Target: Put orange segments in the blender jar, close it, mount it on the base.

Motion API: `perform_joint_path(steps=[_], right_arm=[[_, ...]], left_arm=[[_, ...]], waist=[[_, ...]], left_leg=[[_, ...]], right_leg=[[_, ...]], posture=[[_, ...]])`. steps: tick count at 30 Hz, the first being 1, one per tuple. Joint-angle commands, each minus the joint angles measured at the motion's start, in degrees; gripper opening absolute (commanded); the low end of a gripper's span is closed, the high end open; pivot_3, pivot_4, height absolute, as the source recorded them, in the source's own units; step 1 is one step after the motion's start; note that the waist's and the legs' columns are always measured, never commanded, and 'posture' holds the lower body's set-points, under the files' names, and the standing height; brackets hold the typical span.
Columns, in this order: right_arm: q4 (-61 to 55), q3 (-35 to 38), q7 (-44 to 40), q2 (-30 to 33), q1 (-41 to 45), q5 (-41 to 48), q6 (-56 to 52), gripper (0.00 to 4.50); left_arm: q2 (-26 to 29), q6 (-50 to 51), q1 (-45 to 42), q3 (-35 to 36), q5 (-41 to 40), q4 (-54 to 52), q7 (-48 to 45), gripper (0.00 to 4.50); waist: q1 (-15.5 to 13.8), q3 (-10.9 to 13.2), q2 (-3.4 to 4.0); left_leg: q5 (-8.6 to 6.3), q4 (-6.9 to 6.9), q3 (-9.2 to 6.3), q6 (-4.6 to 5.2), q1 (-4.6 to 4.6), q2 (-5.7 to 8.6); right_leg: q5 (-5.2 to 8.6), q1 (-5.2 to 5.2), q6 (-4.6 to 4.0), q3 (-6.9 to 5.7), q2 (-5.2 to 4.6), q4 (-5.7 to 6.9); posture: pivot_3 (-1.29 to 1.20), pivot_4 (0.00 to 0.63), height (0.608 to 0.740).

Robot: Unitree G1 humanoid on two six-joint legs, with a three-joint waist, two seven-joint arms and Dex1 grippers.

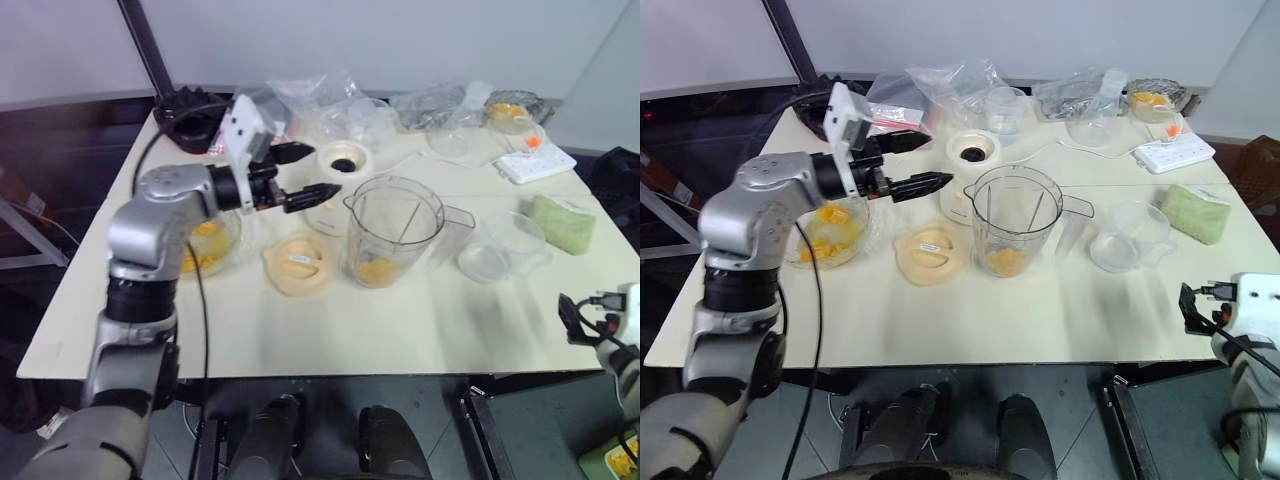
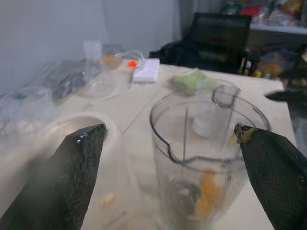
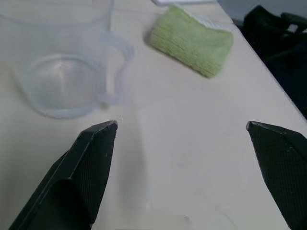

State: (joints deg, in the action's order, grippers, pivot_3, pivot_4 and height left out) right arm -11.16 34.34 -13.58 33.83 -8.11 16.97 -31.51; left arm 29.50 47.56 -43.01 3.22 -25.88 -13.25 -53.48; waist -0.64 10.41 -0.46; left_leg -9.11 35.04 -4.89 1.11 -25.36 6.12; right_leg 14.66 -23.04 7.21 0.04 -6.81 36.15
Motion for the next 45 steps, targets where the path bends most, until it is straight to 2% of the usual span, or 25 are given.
perform_joint_path(steps=[1, 7, 16, 25, 32, 35, 37, 42, 45], right_arm=[[5.77, -1.2, -2.09, 2.12, 3.92, -1.01, 3.31, 4.5], [19.44, -5.11, -3.21, 3.36, 13.27, -3.42, 8.32, 4.5], [30.9, -8.91, -5.16, 4.2, 20.13, -5.65, 14.89, 4.5], [40.8, -11.25, -4.34, 2.97, 26.14, -6.98, 21.15, 4.5], [52.79, -13.03, 0.01, 2.58, 31.79, -9.62, 29.39, 4.5], [57.26, -13.69, 1.77, 2.01, 33.48, -10.38, 33.5, 3.63], [59.22, -13.79, 1.93, 1.57, 34.36, -10.17, 35.36, 2.71], [62.31, -14.86, 1.37, 1.42, 36.25, -10.02, 37.61, 0.09], [63.53, -15.4, 1.5, 1.48, 37.21, -10.17, 37.83, 0.04]], left_arm=[[4.04, 5.45, 2.82, 1.76, -4.79, -7.02, 0.02, 4.47], [8.74, 8.6, 8.14, 1.22, -7.72, -12.12, 1.97, 4.47], [11.54, 9.88, 15.05, -0.49, -9.71, -16.92, 4.75, 4.47], [11.56, 10.58, 15.41, -1.54, -11.63, -18.33, 7.78, 4.47], [12.4, 12.04, 15.63, -0.68, -14.65, -19.24, 7.79, 4.47], [13.52, 12.75, 17.47, 0.28, -16.04, -19.9, 7.74, 4.5], [14.92, 12.39, 19.21, 0.47, -15.98, -20.08, 7.72, 4.5], [16.48, 11.85, 20.84, 2.07, -17.24, -19.56, 8.1, 4.5], [17.13, 11.48, 21.08, 2.18, -17.04, -19.36, 8.31, 4.5]], waist=[[0.14, -0.02, 0.05], [0.03, 0.01, 0.15], [0.12, 0.01, 0.23], [0.11, 0.01, 0.24], [0.55, 0.02, 0.25], [0.91, 0.02, 0.25], [1.28, 0.02, 0.26], [1.29, 0.04, 0.28], [1.39, 0.03, 0.28]], left_leg=[[0.0, -0.02, 0.0, 0.01, 0.02, -0.02], [0.01, 0.0, 0.0, 0.0, 0.06, -0.02], [0.01, 0.0, 0.02, 0.0, 0.05, -0.01], [0.01, -0.01, 0.03, 0.0, 0.05, -0.01], [0.02, -0.05, 0.05, 0.0, 0.05, -0.01], [0.03, -0.04, 0.05, -0.01, 0.05, -0.01], [0.03, -0.05, 0.04, -0.01, 0.05, -0.01], [0.03, -0.04, 0.04, -0.01, 0.05, 0.0], [0.02, -0.06, 0.04, -0.02, 0.06, 0.0]], right_leg=[[0.0, -0.01, 0.0, 0.0, 0.02, 0.02], [0.02, 0.05, -0.03, 0.0, 0.04, 0.04], [0.01, 0.03, -0.03, 0.04, 0.02, 0.03], [0.01, 0.01, -0.04, 0.06, 0.03, 0.03], [0.02, -0.02, -0.04, 0.07, 0.04, 0.03], [0.02, -0.01, -0.04, 0.08, 0.04, 0.03], [0.02, 0.0, -0.04, 0.08, 0.04, 0.03], [0.02, 0.0, -0.05, 0.09, 0.05, 0.03], [0.02, 0.0, -0.05, 0.09, 0.05, 0.03]], posture=[[0.0, 0.15, 0.74], [0.0, 0.15, 0.74], [0.0, 0.15, 0.74], [0.0, 0.15, 0.74], [0.0, 0.15, 0.74], [0.0, 0.15, 0.74], [0.0, 0.15, 0.74], [0.0, 0.15, 0.74], [0.0, 0.15, 0.74]])
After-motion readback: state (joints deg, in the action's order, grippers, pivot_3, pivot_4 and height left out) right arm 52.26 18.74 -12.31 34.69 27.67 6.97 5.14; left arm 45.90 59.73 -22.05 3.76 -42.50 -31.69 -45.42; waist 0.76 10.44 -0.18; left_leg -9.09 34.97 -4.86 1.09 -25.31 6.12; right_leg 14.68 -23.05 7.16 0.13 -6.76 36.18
